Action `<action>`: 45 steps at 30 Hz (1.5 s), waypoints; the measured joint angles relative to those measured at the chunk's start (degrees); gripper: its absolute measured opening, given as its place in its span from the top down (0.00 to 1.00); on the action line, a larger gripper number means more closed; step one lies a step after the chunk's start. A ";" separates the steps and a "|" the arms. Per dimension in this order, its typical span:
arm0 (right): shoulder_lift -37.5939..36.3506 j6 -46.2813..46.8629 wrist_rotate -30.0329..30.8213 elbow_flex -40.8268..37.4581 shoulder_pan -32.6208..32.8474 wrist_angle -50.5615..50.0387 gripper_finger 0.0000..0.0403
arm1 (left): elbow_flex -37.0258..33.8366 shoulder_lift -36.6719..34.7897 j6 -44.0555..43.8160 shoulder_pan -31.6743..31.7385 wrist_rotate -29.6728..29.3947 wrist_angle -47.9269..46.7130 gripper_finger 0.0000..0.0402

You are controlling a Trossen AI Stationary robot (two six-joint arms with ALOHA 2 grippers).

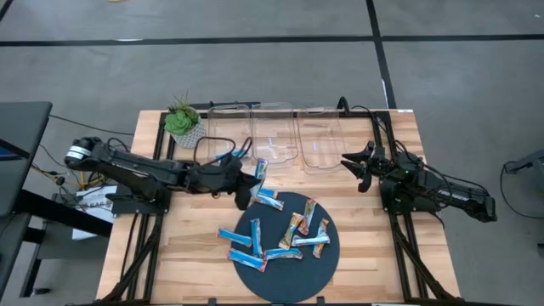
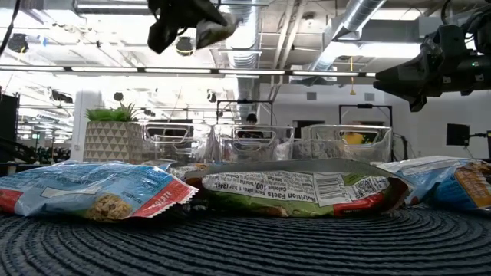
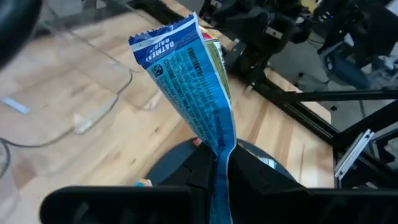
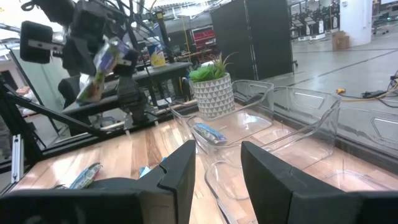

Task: Pick and place Granola Bars by type
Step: Put the blue granola bar into the left transparent bin

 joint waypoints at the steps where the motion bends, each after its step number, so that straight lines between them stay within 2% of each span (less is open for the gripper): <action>1: 0.00 0.00 0.00 -0.02 0.00 0.02 0.70 | 0.00 -0.22 1.00 0.00 -0.04 0.18 0.94; 8: 0.00 0.00 0.00 0.00 -0.02 0.02 0.70 | -0.02 -0.79 6.11 0.21 0.58 0.17 0.94; 13: -0.01 0.00 0.00 -0.01 -0.01 0.02 0.70 | -0.04 -0.79 10.03 2.92 1.02 0.14 0.94; 18: -0.02 0.00 0.00 0.00 0.00 0.00 0.69 | -0.04 -1.23 14.53 8.80 2.64 -0.35 0.94; 33: -0.01 0.00 0.01 -0.01 0.00 0.02 0.69 | -0.07 -1.97 27.34 33.71 4.74 -9.05 0.94; 41: -0.01 0.00 0.00 -0.01 -0.02 0.01 0.69 | -0.07 -1.97 35.58 38.83 4.81 -12.50 0.94; 45: -0.02 0.00 0.00 -0.02 0.00 0.00 0.70 | -0.07 -1.94 45.52 39.49 6.67 -14.27 0.94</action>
